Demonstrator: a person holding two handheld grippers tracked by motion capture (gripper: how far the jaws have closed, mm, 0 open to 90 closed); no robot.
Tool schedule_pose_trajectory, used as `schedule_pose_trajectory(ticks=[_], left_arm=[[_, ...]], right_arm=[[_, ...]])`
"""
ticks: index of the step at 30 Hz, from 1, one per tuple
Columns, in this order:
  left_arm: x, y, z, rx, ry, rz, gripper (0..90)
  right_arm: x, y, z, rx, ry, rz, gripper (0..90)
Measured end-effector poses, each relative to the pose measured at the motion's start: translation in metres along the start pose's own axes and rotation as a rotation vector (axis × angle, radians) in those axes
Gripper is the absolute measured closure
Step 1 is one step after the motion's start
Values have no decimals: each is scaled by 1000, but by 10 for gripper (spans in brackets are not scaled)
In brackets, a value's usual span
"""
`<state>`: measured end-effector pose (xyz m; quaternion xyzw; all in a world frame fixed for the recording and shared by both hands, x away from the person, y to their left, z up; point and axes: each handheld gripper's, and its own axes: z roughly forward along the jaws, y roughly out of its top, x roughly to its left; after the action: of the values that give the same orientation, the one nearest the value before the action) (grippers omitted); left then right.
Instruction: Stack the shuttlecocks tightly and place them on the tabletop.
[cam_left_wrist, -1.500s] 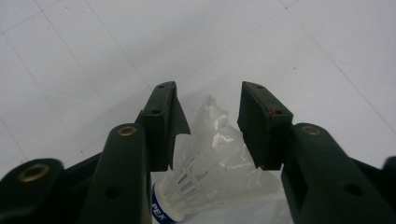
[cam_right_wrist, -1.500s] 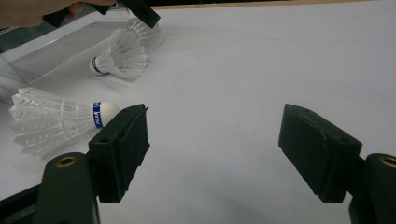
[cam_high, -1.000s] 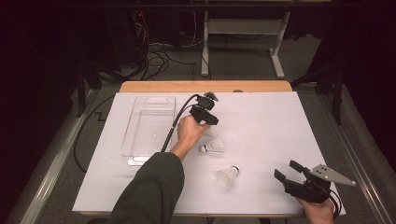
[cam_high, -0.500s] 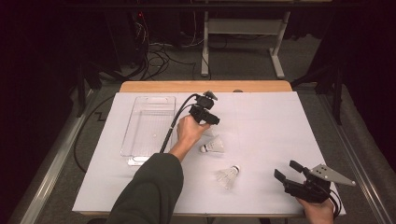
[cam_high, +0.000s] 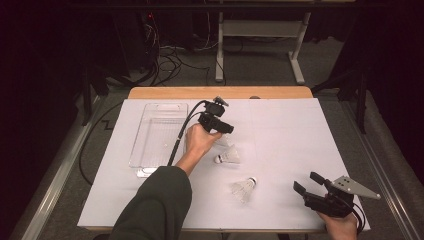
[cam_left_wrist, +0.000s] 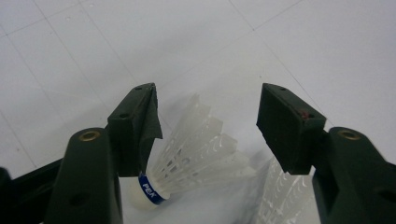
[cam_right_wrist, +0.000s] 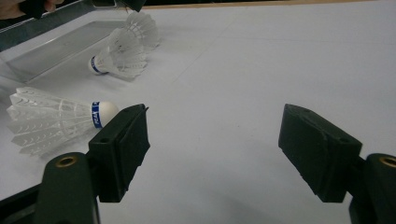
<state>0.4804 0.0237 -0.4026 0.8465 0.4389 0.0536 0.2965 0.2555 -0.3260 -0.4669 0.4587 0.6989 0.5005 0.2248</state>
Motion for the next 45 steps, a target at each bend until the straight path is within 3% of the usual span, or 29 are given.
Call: schedule_pose_trajectory(ticks=[16, 17, 19, 23, 30, 42, 45], left_arm=[[5, -11, -15, -29, -21, -4, 384], [3, -13, -15, -28, -27, -34, 387], [4, -15, -17, -28, -29, -7, 390], [3, -18, -21, -40, -35, -24, 393], [2, -25, -25, -40, -25, -1, 398], [1, -34, -31, -50, -30, -1, 398], [1, -36, -32, -45, -19, 26, 394]], right_arm=[[0, 0, 0, 1, 1, 0, 249], [0, 0, 0, 1, 0, 0, 249], [0, 0, 0, 0, 0, 0, 249], [0, 0, 0, 0, 1, 1, 248], [0, 0, 0, -1, 2, 0, 249], [0, 0, 0, -2, 2, -2, 249], [0, 0, 0, -2, 2, -2, 249]])
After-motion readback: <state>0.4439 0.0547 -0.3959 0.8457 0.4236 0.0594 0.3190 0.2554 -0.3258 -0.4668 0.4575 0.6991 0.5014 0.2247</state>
